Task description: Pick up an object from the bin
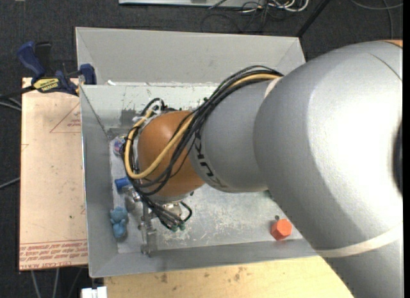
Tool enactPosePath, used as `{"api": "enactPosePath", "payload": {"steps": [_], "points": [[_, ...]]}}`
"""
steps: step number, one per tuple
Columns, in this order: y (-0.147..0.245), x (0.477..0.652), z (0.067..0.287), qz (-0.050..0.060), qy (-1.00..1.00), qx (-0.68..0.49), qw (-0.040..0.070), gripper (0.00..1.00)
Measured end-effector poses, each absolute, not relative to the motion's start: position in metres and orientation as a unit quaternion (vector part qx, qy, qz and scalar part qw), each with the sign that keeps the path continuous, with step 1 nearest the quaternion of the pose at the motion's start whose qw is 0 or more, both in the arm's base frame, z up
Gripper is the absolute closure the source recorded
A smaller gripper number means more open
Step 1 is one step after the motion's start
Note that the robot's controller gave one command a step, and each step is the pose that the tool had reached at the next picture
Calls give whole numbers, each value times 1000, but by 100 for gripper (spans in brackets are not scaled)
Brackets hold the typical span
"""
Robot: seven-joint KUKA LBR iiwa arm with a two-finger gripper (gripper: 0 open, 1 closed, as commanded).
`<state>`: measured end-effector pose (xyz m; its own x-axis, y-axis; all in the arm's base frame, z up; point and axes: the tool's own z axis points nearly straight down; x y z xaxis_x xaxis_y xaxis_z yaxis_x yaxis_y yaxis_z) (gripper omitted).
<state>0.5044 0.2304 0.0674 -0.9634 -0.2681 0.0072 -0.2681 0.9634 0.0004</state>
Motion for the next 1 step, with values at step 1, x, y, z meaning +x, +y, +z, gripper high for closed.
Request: {"api": "enactPosePath", "payload": {"steps": [1], "points": [[148, 485, 148, 0, -1000, 20, -1, 0]]}}
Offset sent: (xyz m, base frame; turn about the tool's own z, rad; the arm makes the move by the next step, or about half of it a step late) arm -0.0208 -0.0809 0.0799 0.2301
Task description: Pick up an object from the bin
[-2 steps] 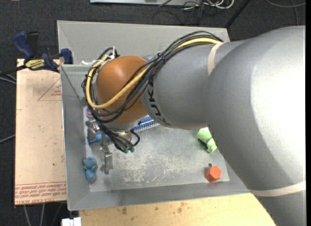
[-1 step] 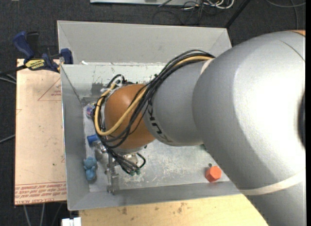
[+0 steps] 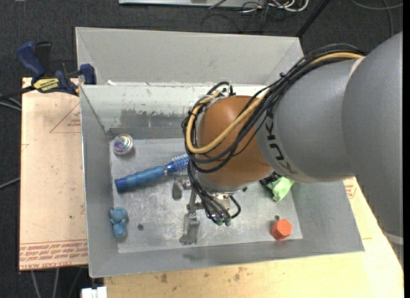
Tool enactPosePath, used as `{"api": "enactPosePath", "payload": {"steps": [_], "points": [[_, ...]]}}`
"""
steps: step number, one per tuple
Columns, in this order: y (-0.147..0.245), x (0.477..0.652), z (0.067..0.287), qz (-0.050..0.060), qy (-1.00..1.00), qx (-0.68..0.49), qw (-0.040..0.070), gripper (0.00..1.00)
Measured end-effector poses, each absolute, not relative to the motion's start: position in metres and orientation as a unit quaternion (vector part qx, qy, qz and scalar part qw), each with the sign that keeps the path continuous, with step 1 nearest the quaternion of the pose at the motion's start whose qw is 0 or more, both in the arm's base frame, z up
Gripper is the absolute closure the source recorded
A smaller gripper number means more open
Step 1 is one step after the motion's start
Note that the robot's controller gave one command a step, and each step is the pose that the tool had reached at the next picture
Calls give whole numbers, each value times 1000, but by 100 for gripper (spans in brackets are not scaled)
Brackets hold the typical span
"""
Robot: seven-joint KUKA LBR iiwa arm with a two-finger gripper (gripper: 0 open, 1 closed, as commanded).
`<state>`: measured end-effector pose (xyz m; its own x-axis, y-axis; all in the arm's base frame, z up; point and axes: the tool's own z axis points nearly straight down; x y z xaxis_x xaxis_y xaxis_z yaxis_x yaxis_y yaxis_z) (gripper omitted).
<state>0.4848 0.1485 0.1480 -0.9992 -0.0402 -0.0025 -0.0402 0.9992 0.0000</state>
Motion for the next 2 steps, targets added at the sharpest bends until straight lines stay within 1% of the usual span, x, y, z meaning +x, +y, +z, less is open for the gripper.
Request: {"api": "enactPosePath", "payload": {"steps": [1, 2], "points": [[245, 508, 101, 3, 1000, -7, 1, 0], [176, 480, 84, 0, 1000, -12, 2, 0]]}}
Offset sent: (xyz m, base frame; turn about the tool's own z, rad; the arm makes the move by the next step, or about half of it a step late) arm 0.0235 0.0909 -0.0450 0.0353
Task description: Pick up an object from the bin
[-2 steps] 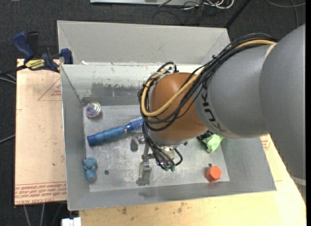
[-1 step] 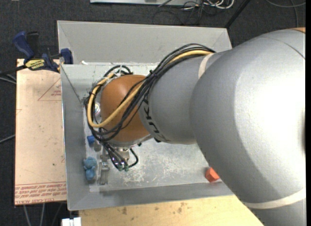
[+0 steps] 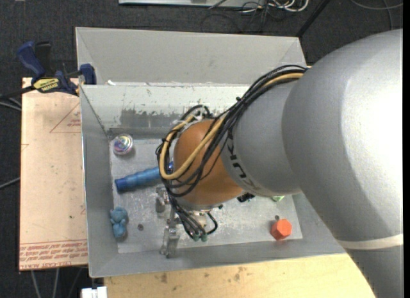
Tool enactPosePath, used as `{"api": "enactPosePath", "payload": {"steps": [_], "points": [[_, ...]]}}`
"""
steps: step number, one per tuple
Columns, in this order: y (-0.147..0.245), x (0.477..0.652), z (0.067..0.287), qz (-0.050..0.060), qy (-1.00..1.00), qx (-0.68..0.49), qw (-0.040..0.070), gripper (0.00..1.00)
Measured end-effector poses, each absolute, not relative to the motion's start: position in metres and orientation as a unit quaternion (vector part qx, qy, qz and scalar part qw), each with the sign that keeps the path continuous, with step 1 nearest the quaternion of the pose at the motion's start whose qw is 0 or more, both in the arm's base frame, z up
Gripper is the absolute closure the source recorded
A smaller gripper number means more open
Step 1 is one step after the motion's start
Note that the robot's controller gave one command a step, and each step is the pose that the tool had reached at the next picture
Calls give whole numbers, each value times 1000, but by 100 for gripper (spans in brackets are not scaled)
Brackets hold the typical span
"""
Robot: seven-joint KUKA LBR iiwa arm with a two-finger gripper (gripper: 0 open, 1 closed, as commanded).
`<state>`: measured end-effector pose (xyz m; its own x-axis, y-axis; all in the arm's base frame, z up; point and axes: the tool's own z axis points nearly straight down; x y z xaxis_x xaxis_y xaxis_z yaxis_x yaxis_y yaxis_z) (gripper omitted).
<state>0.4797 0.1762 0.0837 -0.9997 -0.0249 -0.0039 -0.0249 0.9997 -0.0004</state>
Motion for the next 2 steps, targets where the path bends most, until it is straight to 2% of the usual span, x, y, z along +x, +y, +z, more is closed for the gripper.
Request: {"api": "enactPosePath", "payload": {"steps": [1, 2], "points": [[175, 561, 132, 1, 998, -70, 6, 0], [195, 601, 67, 1, 998, -66, 2, 0]]}}
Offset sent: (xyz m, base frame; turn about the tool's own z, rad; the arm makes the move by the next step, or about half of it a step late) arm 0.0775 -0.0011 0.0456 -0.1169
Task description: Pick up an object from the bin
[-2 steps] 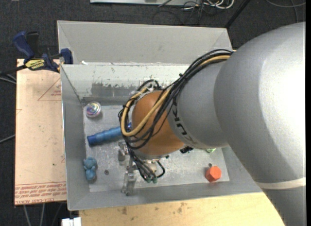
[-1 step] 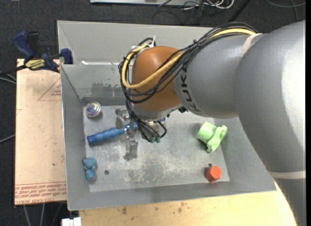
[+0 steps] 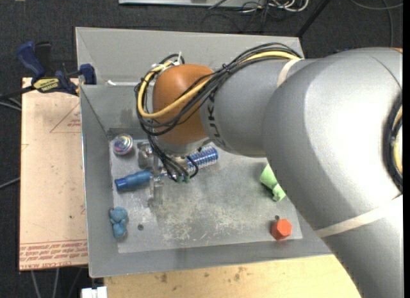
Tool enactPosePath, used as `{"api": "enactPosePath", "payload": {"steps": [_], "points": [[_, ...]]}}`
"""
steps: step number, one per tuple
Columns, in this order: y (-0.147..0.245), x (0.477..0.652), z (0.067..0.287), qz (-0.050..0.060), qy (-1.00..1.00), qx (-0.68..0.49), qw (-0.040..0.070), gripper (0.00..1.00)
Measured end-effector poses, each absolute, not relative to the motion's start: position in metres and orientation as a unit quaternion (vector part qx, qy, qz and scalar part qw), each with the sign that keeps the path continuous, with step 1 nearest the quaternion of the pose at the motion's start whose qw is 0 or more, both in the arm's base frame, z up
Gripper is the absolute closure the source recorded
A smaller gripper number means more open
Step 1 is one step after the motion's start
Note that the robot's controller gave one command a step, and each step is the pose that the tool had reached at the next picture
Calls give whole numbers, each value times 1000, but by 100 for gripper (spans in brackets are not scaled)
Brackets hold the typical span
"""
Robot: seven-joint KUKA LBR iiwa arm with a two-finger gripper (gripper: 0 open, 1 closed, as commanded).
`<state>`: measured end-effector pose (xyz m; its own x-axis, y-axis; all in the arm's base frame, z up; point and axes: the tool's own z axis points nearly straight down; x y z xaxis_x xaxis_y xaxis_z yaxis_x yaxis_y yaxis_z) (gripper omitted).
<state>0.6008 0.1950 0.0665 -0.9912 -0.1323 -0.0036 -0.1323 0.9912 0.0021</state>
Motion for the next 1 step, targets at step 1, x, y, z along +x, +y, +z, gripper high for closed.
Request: {"api": "enactPosePath", "payload": {"steps": [1], "points": [[194, 600, 70, 1, 998, -65, 1, 100]]}}
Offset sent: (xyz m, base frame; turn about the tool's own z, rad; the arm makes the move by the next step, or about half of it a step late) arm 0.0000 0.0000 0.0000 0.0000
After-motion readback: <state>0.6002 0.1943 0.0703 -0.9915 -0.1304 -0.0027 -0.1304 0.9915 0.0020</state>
